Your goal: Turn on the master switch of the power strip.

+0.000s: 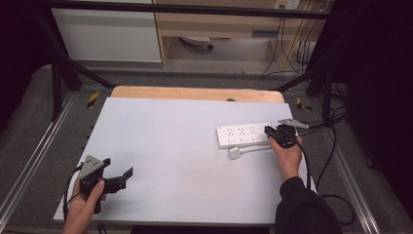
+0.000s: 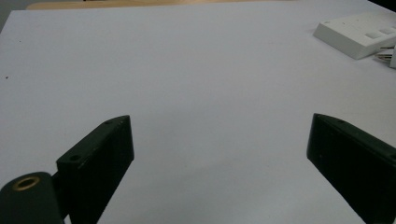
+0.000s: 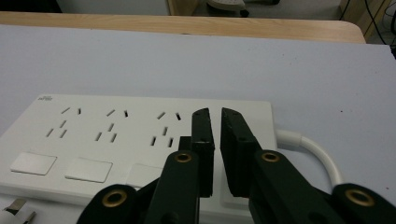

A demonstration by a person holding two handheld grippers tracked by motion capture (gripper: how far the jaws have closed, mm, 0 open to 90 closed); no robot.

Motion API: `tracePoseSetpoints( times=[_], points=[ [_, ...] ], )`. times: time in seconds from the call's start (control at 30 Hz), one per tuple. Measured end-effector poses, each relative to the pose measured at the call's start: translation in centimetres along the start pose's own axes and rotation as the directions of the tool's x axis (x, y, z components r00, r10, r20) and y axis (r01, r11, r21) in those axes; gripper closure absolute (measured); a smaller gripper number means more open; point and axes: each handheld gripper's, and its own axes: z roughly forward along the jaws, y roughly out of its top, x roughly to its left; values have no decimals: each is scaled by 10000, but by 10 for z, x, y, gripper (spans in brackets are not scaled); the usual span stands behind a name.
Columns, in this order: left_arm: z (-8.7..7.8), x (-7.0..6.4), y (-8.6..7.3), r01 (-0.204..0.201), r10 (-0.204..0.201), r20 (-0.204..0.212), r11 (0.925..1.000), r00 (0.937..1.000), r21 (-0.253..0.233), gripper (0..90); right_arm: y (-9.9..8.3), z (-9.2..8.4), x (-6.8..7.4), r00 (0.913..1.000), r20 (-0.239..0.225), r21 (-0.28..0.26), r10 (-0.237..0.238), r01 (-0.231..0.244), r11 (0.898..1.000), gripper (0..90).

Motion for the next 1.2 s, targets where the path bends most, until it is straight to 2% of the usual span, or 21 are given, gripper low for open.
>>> tracePoseSetpoints(
  times=[0.23, 0.6, 0.97, 1.2],
  points=[
    [0, 0, 0, -11, 11, 5, 10000, 10000, 1, 74, 1, -2, 2, 9997, -183, -69, 184, -185, 9998, 747],
    [0, 0, 0, -17, 17, -6, 10000, 10000, 7, 74, 3, -2, 7, 9989, -421, -34, 183, -185, 9998, 597],
    [0, 0, 0, -20, 20, -18, 10000, 10000, 50, 74, 5, -1, 7, 9979, -298, 169, 569, -564, 9983, 337],
    [0, 0, 0, -21, 22, -19, 10000, 10000, 52, 74, 8, -2, 11, 9993, -94, 209, 353, -351, 9992, 193]
  ],
)
